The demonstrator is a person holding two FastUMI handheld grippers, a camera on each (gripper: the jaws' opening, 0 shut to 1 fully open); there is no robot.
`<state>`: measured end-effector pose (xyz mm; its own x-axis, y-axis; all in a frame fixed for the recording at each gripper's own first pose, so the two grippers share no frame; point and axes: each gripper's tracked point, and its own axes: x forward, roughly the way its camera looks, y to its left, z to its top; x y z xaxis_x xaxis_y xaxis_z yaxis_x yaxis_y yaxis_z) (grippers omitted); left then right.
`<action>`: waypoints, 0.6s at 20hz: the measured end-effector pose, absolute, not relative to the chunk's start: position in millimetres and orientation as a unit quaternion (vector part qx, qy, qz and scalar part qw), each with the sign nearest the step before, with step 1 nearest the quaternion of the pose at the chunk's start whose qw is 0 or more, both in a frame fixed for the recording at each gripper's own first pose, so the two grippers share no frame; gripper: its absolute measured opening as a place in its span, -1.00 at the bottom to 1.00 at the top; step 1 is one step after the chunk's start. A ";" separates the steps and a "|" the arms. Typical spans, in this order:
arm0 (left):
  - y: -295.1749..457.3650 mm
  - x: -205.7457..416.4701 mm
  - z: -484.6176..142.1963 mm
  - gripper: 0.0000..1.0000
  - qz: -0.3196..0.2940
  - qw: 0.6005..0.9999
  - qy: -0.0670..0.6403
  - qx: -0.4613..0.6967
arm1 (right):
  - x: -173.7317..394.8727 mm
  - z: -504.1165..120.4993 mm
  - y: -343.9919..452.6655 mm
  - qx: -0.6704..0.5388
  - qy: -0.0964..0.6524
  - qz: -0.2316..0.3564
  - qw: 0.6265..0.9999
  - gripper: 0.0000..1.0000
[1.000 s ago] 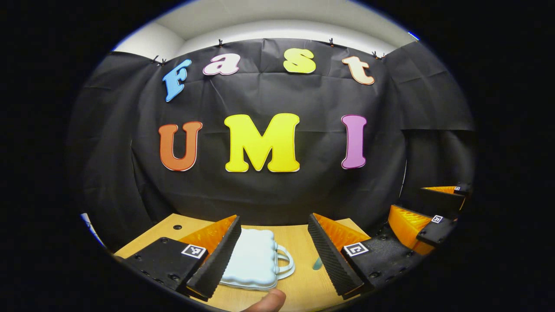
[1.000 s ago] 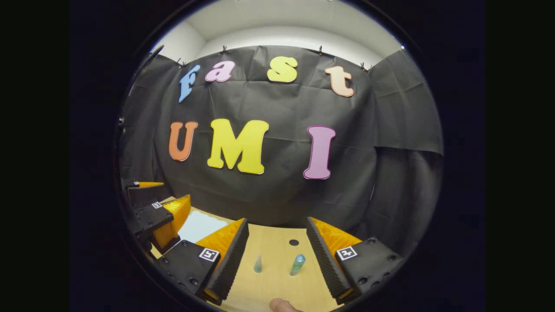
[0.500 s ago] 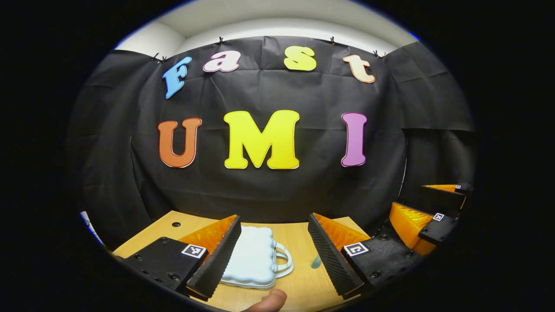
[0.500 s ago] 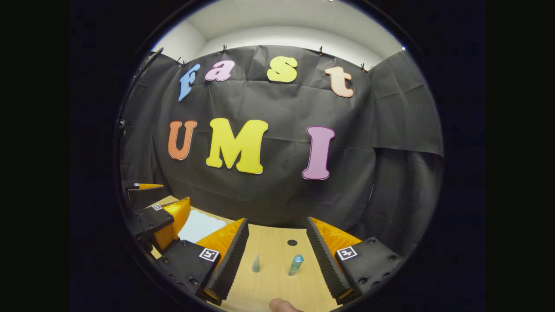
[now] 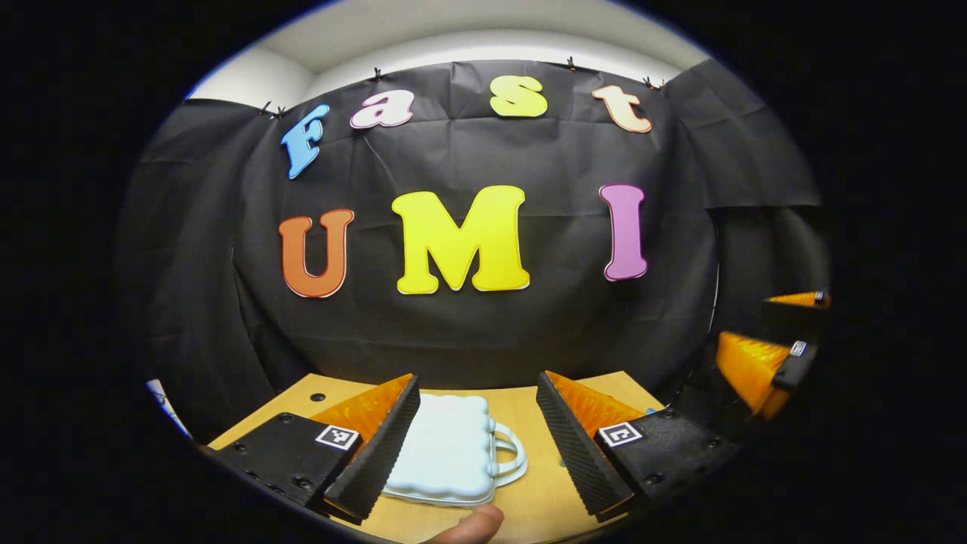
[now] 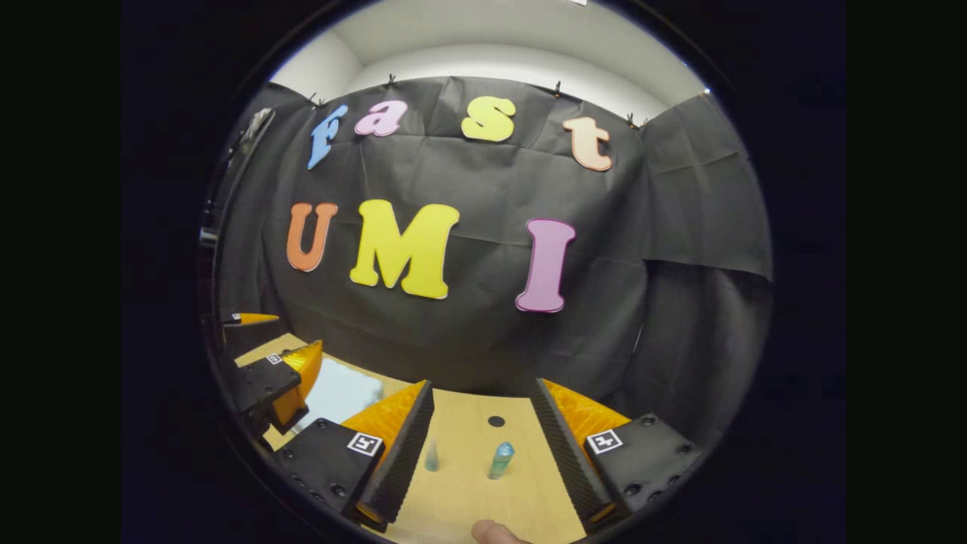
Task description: First open the suitcase, pack the skin care products into it, and then close the suitcase.
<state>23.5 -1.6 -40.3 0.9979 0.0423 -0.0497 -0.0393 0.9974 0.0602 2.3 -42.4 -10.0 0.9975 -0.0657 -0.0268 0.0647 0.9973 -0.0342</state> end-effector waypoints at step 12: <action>-46.6 87.5 -208.7 0.97 -0.017 0.919 0.061 0.390 | 14.0 -53.1 -164.6 0.010 0.047 -0.120 0.992 0.58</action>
